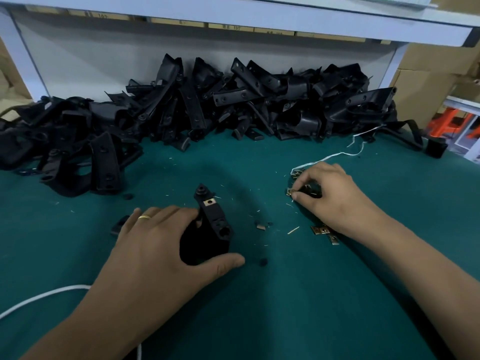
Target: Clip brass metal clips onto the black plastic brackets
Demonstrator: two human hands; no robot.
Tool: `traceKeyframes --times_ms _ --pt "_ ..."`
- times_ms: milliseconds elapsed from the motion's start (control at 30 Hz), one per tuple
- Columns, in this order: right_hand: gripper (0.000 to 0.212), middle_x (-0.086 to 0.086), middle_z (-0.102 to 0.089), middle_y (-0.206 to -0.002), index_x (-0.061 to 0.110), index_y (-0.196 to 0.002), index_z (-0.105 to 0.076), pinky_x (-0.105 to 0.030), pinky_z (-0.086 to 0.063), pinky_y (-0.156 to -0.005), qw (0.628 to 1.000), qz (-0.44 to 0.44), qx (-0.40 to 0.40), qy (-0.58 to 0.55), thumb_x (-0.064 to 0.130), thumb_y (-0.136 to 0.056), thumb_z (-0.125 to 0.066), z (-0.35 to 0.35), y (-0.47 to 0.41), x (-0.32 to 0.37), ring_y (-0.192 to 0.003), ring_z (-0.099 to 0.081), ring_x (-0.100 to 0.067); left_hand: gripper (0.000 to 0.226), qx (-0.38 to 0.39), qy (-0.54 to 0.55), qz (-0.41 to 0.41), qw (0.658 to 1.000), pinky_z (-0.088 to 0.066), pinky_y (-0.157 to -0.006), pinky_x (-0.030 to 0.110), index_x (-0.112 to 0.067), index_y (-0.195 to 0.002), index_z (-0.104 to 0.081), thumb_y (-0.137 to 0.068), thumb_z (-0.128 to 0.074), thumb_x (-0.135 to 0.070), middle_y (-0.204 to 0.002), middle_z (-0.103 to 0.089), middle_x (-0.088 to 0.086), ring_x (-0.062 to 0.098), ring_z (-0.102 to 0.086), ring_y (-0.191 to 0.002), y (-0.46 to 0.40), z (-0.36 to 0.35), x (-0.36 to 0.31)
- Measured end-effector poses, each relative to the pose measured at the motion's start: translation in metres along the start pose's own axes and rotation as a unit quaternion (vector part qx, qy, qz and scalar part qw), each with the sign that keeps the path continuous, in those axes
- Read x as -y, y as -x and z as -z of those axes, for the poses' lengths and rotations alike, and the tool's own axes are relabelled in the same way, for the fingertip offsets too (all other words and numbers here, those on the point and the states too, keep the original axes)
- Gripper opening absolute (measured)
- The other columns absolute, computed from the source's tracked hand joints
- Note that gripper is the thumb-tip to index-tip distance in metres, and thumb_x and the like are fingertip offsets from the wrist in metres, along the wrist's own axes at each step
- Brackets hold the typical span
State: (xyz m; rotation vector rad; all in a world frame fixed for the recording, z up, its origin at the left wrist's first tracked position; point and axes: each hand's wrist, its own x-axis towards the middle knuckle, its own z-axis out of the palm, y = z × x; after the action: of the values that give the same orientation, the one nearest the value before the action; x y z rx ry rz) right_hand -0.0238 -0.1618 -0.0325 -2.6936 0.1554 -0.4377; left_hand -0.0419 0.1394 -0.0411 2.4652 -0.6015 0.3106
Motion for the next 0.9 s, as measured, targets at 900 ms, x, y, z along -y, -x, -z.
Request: traceKeyframes --times_ms 900 --pt "0.021 -0.012 -0.071 -0.088 0.001 -0.113 -0.059 -0.045 -0.061 -0.087 0.844 0.111 0.144 -0.504 0.011 -0.096 -0.063 -0.004 0.028 0.044 -0.079 -0.069 -0.026 0.063 -0.049 0.032 -0.025 0.998 -0.028 -0.111 0.032 -0.030 -0.107 -0.066 -0.066 -0.073 -0.077 -0.097 -0.057 -0.024 0.004 -0.043 -0.109 0.002 0.000 -0.001"
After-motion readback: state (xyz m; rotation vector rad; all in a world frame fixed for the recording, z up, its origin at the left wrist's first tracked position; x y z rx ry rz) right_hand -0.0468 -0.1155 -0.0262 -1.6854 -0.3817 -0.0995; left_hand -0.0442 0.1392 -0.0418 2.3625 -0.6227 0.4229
